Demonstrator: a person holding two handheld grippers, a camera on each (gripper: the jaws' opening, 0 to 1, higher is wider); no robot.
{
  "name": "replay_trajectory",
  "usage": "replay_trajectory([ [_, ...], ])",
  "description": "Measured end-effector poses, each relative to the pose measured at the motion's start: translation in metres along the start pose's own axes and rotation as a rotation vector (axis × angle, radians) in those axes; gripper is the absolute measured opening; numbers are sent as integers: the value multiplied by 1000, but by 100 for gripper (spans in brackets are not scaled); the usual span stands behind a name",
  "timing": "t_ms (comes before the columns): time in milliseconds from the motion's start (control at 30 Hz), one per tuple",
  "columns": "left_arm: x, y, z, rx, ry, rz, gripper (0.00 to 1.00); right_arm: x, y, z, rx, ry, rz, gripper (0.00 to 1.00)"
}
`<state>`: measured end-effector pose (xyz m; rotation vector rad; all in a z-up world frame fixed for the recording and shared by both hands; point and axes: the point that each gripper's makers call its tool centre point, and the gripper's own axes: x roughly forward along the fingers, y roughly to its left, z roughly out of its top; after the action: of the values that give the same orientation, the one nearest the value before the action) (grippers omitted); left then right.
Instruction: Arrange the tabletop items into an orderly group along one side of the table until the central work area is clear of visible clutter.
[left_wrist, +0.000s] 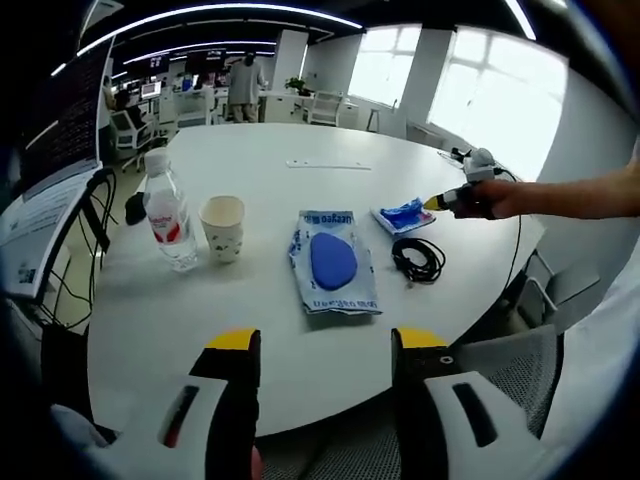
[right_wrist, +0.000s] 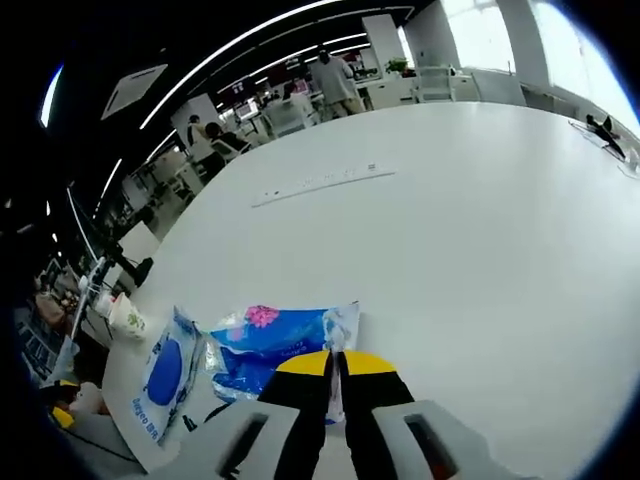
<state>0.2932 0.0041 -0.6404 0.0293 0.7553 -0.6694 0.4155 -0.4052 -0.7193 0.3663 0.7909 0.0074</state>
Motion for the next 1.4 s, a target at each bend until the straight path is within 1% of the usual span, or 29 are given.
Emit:
replay_trajectory([
  [300, 6, -7, 1, 0, 10, -5, 52, 5, -4, 1, 23, -1, -5, 0],
  [400, 8, -9, 1, 0, 13, -8, 52, 10, -4, 1, 17, 4, 1, 1],
  [600, 11, -10, 1, -9, 18, -9, 51, 14, -6, -4, 6, 19, 0, 2],
  [833, 14, -13, -3, -16, 27, -11, 50, 12, -7, -5, 7, 24, -1, 3],
  [900, 14, -14, -4, -22, 27, -12, 50, 12, -7, -5, -2, 27, -5, 3],
  [1100, 21, -19, -12, -38, 38, -21, 49, 6, 0, -5, -85, 33, -7, 4],
  [1400, 31, -25, -16, -69, 41, -45, 46, -1, 5, -6, -125, 31, -14, 6],
])
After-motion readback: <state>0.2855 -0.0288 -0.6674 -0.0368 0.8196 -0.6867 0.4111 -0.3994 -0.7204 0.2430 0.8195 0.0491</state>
